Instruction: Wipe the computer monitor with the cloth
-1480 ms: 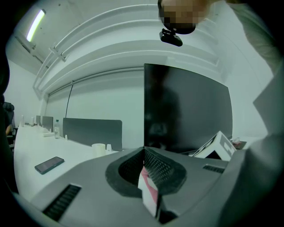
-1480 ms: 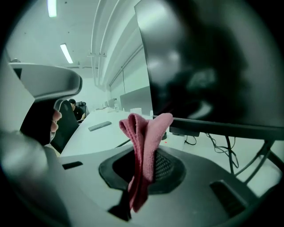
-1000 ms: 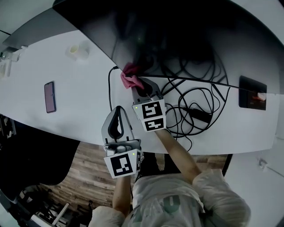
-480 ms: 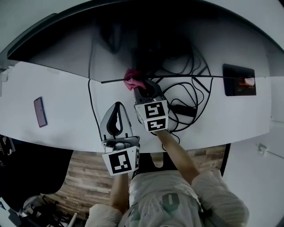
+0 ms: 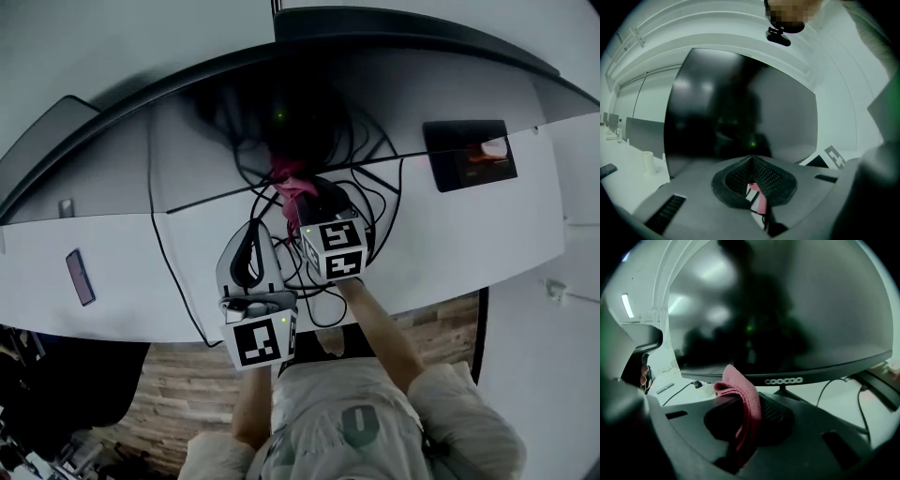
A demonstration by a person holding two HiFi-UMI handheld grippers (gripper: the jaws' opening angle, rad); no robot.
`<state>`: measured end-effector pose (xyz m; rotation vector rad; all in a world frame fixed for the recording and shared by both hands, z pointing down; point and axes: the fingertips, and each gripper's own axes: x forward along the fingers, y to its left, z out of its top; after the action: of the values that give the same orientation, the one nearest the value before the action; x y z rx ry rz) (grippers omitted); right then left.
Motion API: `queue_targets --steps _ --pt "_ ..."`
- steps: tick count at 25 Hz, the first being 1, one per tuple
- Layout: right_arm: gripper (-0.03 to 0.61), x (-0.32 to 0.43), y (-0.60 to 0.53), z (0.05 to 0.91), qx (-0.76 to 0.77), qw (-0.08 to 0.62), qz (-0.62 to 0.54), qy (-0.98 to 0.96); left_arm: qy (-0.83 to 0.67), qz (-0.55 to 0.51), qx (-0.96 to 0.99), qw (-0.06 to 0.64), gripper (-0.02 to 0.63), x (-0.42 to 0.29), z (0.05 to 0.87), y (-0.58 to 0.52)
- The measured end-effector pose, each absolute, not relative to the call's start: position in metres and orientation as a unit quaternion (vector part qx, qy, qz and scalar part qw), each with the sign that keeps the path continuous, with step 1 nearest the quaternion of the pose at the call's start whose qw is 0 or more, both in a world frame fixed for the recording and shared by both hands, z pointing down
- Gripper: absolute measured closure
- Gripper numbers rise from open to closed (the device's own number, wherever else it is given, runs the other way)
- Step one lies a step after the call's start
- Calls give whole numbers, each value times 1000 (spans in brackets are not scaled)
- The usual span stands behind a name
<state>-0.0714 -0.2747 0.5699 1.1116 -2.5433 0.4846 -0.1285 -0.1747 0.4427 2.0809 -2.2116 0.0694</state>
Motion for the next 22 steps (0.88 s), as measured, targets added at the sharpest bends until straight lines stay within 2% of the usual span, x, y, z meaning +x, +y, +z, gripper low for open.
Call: queue_targets --steps 22 --pt "525 180 -385 563 503 169 122 -839 -625 17 779 44 598 86 423 -298"
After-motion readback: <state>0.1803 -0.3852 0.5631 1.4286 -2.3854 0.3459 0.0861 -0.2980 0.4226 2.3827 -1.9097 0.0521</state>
